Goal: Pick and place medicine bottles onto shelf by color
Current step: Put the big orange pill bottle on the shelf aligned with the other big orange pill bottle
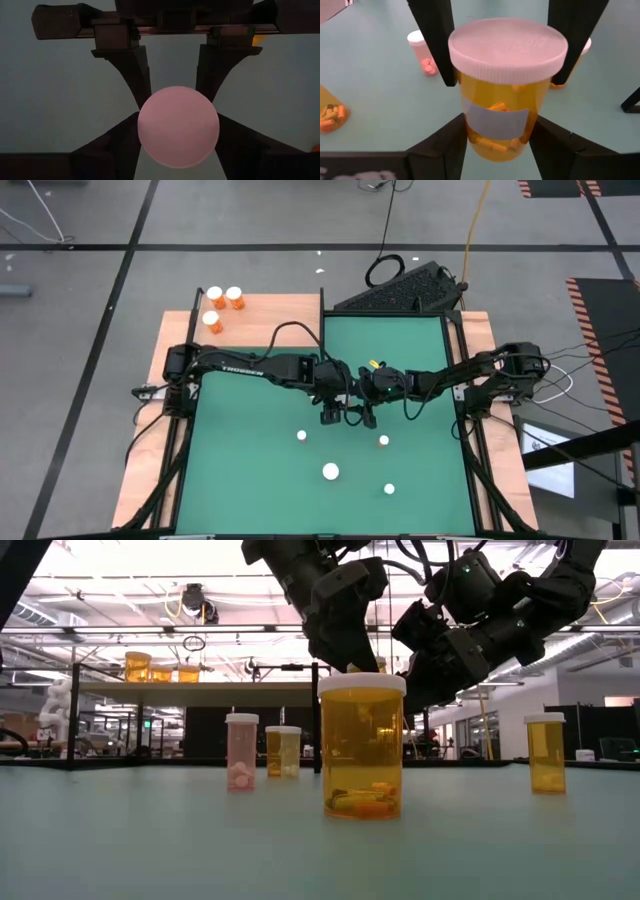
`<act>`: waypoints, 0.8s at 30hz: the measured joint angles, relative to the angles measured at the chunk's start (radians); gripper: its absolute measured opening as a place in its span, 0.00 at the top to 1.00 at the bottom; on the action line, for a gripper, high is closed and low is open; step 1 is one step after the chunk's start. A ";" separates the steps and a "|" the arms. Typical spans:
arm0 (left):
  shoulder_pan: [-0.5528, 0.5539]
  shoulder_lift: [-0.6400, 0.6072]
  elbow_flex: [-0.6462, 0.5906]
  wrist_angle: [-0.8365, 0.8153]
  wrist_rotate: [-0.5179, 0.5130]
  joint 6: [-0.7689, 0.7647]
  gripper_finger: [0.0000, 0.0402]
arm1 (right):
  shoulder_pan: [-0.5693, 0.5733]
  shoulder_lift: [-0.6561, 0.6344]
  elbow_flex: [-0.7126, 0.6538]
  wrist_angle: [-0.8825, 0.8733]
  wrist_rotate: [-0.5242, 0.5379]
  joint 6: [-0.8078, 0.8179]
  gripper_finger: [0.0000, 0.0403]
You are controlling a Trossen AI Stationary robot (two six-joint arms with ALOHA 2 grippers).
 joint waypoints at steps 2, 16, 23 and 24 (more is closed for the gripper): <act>0.000 0.000 0.000 0.000 0.000 0.000 0.46 | 0.000 0.000 0.000 0.000 0.000 0.000 0.54; 0.000 0.000 0.000 -0.001 0.002 0.001 0.46 | 0.014 0.000 0.000 0.000 0.005 0.001 0.48; 0.000 -0.017 -0.001 -0.037 0.001 0.002 0.46 | 0.021 -0.001 0.000 -0.014 0.047 0.045 0.21; -0.001 -0.020 -0.001 -0.039 -0.002 0.006 0.46 | 0.021 -0.001 0.000 -0.022 0.055 0.045 0.17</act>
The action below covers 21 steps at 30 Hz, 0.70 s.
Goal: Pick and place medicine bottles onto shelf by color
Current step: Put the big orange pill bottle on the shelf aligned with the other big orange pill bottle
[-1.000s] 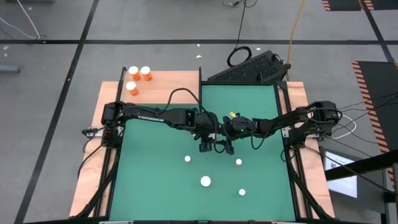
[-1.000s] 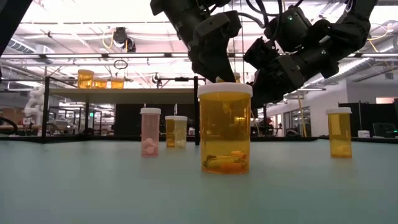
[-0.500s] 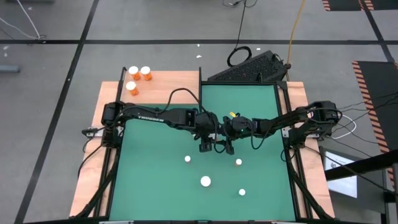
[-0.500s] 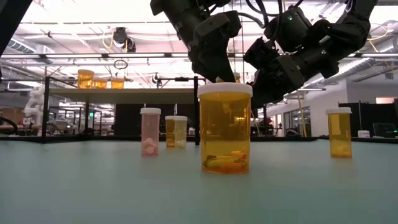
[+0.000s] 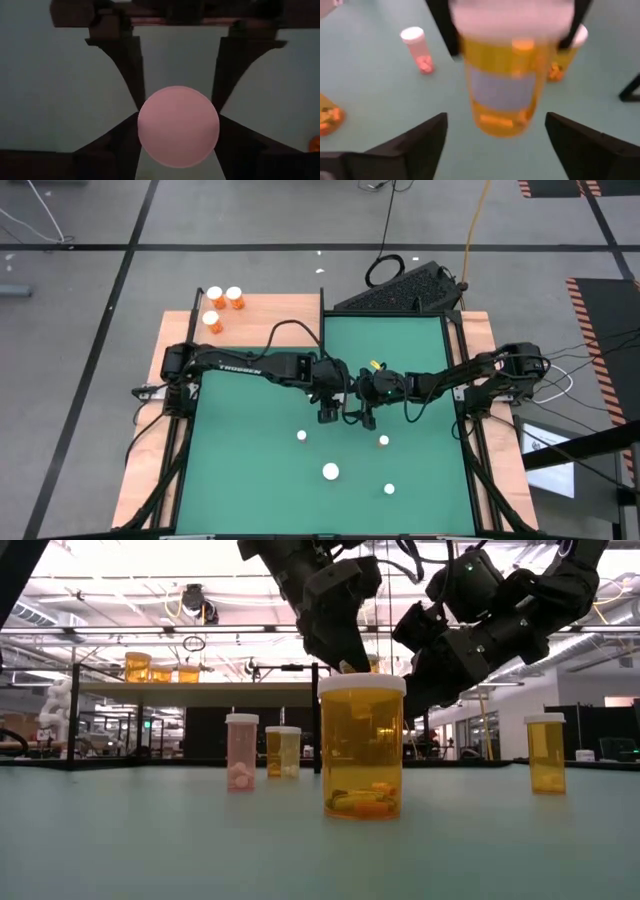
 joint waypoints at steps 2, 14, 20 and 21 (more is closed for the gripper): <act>-0.001 -0.003 0.001 -0.017 0.000 0.002 0.45 | 0.000 0.000 0.000 -0.028 0.022 -0.004 0.12; 0.004 -0.135 0.000 -0.221 -0.045 -0.023 0.46 | -0.001 0.000 0.000 -0.153 0.099 -0.090 0.12; 0.036 -0.236 0.000 -0.319 -0.093 -0.034 0.45 | -0.001 -0.060 -0.002 -0.180 0.096 -0.101 0.16; 0.042 -0.254 0.000 -0.338 -0.101 -0.036 0.45 | -0.001 -0.076 0.000 -0.181 0.096 -0.101 0.16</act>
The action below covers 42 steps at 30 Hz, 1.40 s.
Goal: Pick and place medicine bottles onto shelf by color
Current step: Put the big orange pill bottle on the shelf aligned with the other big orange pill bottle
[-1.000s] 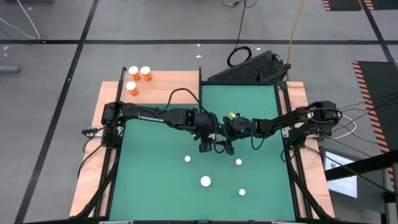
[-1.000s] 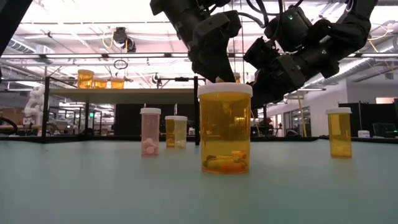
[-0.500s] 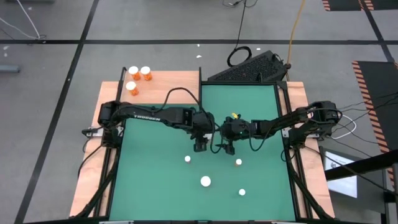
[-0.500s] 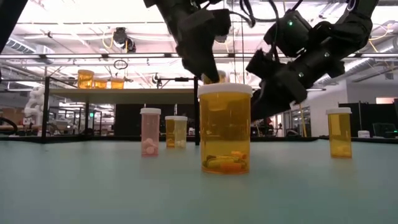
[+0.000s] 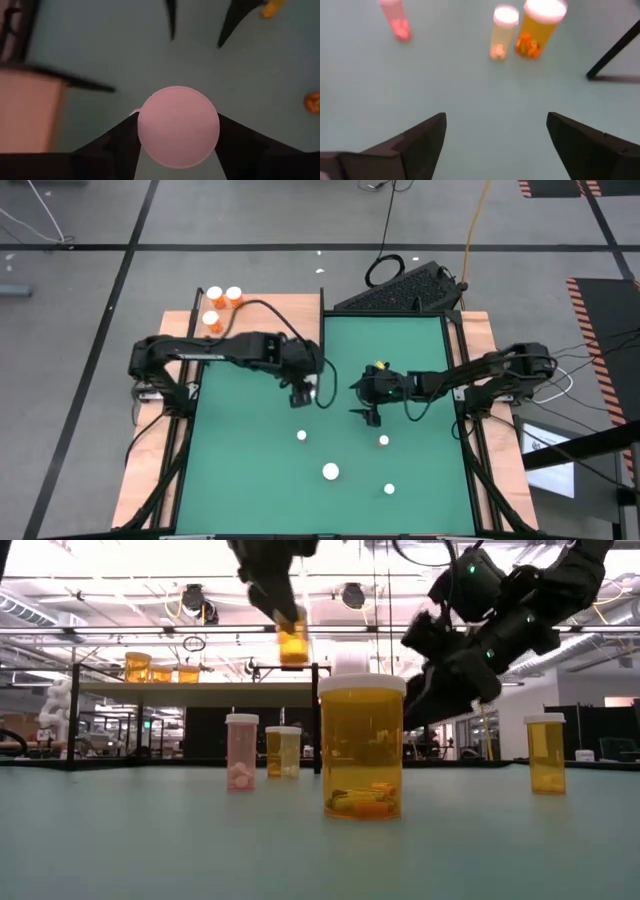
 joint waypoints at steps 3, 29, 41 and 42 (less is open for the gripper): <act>0.028 -0.054 0.000 -0.041 -0.025 -0.008 0.47 | 0.003 -0.068 -0.001 -0.044 -0.002 0.008 0.18; 0.297 -0.180 0.000 -0.421 -0.040 0.405 0.44 | 0.080 -0.366 -0.002 -0.275 0.000 0.068 0.19; 0.423 -0.180 0.000 -0.450 -0.053 0.547 0.44 | 0.079 -0.366 -0.002 -0.276 0.000 0.066 0.19; 0.437 -0.180 0.000 -0.446 -0.056 0.546 0.44 | 0.079 -0.366 -0.002 -0.278 0.000 0.066 0.19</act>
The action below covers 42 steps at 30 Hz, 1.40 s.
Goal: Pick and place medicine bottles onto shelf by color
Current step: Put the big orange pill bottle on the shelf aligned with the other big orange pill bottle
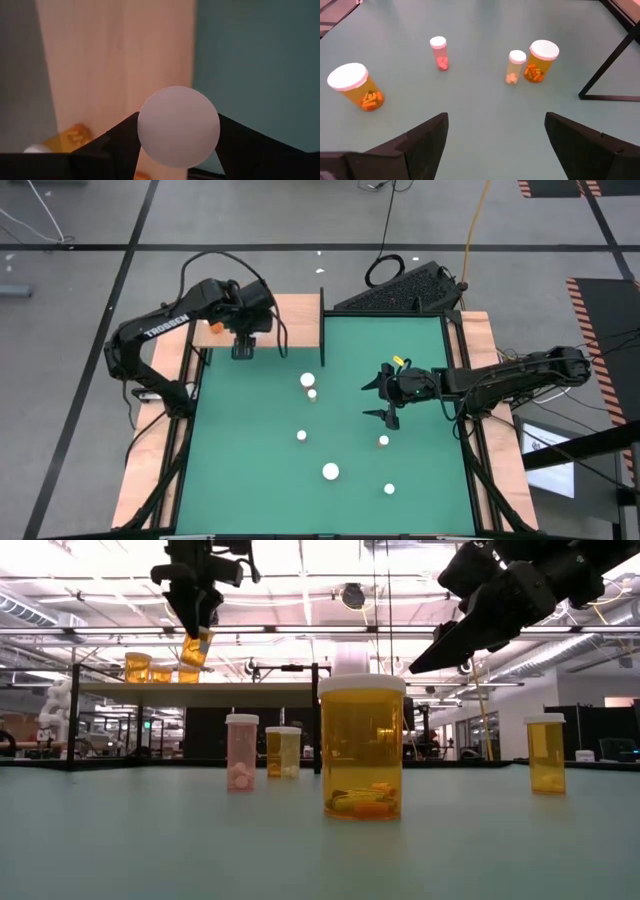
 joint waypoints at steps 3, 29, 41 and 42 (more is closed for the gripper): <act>0.047 0.000 0.000 0.001 -0.002 -0.013 0.45 | 0.000 0.000 0.000 -0.013 0.000 -0.001 0.19; 0.287 0.000 -0.010 0.033 -0.006 -0.305 0.44 | -0.001 0.000 -0.047 0.024 0.000 0.002 0.19; 0.301 0.002 -0.138 0.084 -0.006 -0.265 0.43 | -0.001 0.000 -0.047 0.024 0.000 0.020 0.19; 0.301 0.001 -0.138 0.086 -0.006 -0.265 0.43 | -0.001 0.000 -0.047 0.024 0.000 0.021 0.19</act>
